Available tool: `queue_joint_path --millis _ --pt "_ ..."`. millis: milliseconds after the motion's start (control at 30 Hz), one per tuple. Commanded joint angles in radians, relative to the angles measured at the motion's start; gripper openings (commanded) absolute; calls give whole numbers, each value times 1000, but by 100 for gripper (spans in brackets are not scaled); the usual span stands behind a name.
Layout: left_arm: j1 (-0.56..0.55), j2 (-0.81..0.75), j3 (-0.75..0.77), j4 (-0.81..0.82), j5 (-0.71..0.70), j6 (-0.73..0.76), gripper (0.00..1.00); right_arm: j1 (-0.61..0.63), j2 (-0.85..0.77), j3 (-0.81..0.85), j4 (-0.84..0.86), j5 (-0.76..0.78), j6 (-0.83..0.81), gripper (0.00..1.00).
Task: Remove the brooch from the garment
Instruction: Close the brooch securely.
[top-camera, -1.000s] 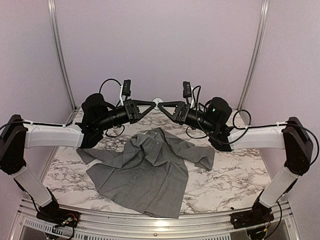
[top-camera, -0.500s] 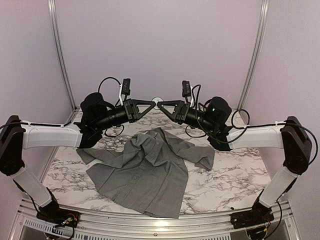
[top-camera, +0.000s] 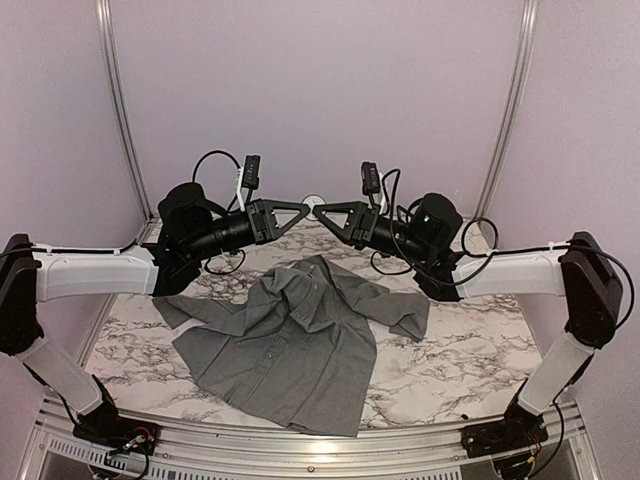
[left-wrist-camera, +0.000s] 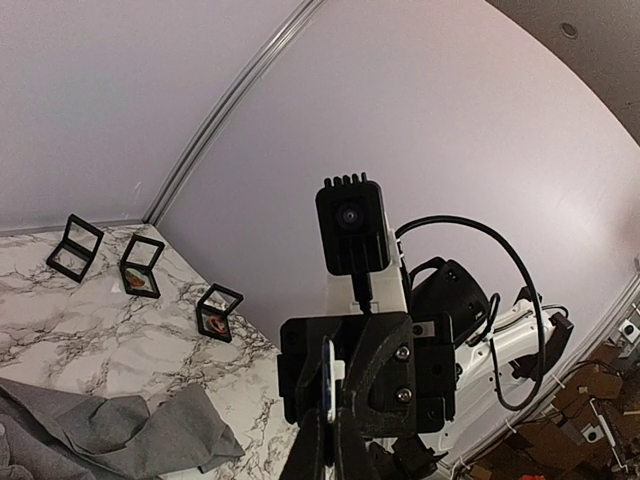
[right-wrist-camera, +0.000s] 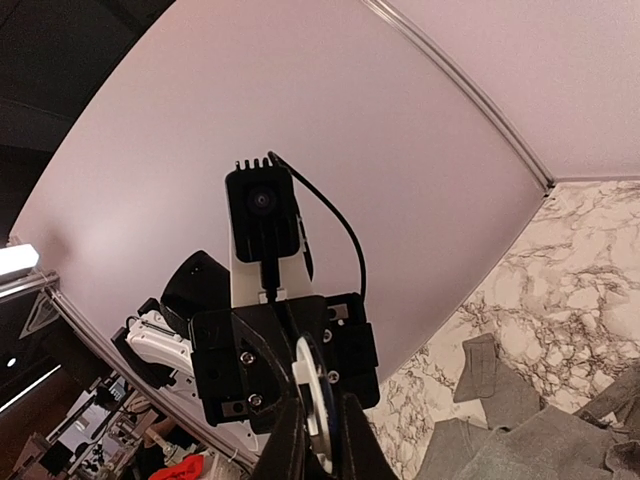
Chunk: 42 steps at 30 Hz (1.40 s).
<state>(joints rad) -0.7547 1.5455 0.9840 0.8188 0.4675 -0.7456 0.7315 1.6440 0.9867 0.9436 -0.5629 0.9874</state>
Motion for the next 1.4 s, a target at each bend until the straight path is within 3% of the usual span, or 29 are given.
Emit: queue_joint_path --millis 0,500,1367 --pt "-20 -26 19 -38 31 40 0 -3 31 55 1 -27 8 10" --pt "-21 -16 28 -24 40 27 0 3 32 61 -32 -44 -22 11" --pt "-26 -50 67 -206 15 178 0 6 60 85 -68 -54 -12 11"
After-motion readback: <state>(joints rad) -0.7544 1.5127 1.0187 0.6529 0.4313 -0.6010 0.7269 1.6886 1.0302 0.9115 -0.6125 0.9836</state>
